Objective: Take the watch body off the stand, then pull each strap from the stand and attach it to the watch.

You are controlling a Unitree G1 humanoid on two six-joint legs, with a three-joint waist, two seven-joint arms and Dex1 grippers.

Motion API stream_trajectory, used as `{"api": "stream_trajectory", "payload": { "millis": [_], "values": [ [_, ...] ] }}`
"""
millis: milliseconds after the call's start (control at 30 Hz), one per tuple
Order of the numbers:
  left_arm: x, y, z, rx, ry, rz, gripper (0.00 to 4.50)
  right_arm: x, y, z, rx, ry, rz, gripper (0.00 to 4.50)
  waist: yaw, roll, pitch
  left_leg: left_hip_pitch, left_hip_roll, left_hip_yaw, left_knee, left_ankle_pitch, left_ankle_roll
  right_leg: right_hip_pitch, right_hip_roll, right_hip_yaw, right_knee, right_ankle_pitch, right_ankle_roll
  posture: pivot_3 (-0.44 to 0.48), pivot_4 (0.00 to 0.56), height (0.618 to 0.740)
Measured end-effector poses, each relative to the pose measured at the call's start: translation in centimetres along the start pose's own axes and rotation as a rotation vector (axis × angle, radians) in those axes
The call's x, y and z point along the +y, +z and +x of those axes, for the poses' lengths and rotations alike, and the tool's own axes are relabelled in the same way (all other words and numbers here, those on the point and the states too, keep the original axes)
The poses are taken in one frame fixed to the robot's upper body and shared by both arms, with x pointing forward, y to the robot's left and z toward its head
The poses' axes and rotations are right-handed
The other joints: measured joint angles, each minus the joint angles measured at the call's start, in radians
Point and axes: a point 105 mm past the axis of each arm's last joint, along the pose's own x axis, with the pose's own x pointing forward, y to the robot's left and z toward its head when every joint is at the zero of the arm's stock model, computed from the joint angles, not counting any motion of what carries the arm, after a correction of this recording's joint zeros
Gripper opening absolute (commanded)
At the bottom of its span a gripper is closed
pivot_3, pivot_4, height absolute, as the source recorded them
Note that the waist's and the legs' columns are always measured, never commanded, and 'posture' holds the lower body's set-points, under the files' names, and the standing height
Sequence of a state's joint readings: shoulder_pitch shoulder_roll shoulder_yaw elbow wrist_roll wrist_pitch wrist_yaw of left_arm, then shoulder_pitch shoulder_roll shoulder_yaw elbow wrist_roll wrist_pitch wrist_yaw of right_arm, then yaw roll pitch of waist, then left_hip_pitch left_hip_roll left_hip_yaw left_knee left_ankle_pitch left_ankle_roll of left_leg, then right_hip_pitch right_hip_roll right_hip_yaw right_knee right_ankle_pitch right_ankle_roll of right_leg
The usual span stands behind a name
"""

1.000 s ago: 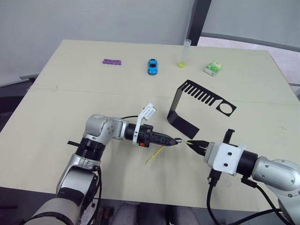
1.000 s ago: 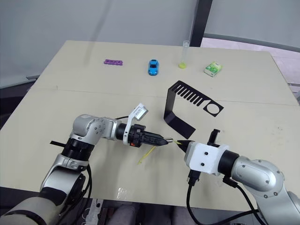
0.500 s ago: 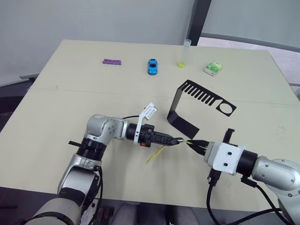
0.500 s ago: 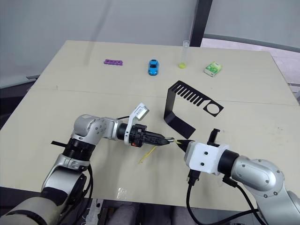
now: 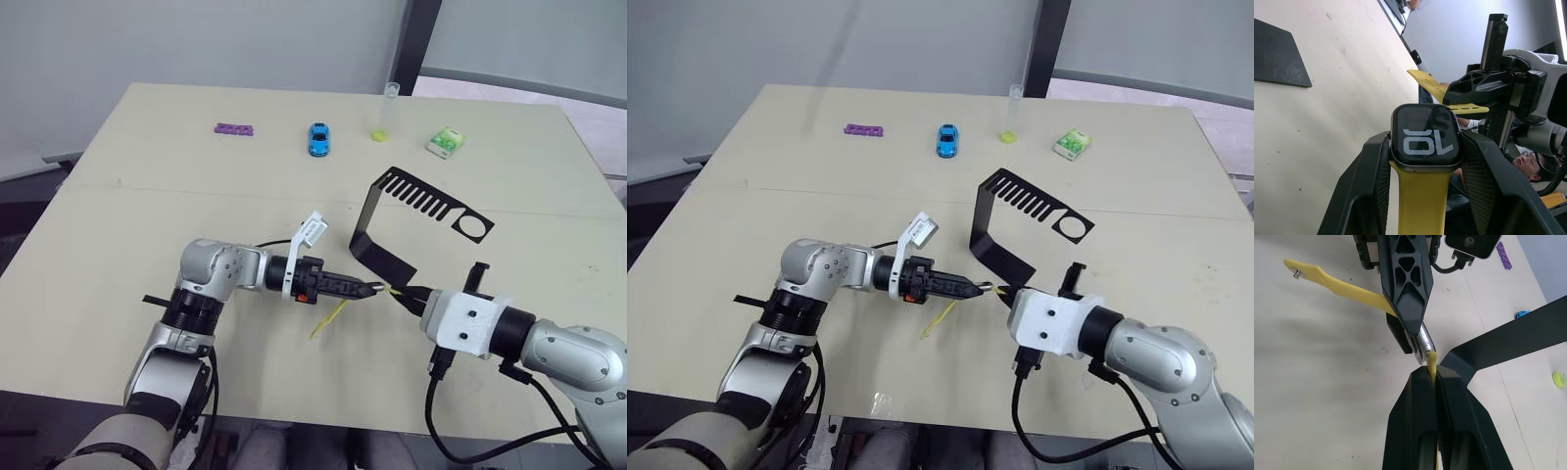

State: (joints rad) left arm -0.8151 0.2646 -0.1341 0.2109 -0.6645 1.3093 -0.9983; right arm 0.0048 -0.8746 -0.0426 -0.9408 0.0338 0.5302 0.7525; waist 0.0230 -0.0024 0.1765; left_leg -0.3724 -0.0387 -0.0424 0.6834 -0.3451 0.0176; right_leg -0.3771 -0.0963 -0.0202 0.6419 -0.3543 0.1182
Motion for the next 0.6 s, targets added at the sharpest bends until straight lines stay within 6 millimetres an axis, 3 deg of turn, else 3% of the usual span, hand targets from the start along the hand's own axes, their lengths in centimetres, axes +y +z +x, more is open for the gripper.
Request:
{"api": "stream_trajectory", "payload": {
  "millis": [600],
  "values": [
    [0.11,0.05,0.58,0.0,0.036,-0.008,1.59,0.0,-0.61,0.43,0.065,0.006,-0.028,0.0,0.0,0.0,0.0,0.0,0.0,-0.001,0.0,0.0,0.0,0.0,0.0,0.001,0.0,0.0,0.0,0.0,0.15,0.74]
  ]
}}
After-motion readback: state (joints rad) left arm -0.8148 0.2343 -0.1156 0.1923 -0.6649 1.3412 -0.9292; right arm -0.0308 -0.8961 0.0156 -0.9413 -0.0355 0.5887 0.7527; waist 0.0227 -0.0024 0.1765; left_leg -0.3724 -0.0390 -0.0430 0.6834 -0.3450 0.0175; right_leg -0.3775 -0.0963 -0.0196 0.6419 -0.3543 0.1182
